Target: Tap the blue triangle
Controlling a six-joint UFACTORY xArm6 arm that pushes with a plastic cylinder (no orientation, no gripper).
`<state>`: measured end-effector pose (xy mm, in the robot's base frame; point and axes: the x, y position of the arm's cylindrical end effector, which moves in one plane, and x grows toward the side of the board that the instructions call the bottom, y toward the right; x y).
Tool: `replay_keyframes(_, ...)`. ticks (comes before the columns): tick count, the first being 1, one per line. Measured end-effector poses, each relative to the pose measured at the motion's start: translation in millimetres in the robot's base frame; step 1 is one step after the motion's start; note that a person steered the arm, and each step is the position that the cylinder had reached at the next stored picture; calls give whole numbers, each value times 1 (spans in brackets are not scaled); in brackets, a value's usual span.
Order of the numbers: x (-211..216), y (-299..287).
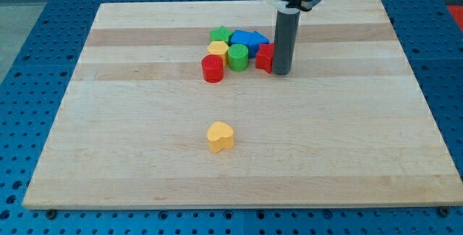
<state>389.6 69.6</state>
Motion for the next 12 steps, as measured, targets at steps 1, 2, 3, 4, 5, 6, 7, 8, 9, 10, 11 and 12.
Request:
replay_keyframes(1,0,9)
replay_keyframes(2,-17,27)
replay_keyframes(3,-44,42)
replay_keyframes(4,-78,45)
replay_keyframes(5,-110,27)
replay_keyframes(6,-114,5)
replay_keyframes(7,-113,-12)
replay_keyframes(8,-106,-15)
replay_keyframes(9,-104,-15)
replay_keyframes(10,-100,-15)
replay_keyframes(11,-95,-15)
replay_keyframes(12,-93,-15)
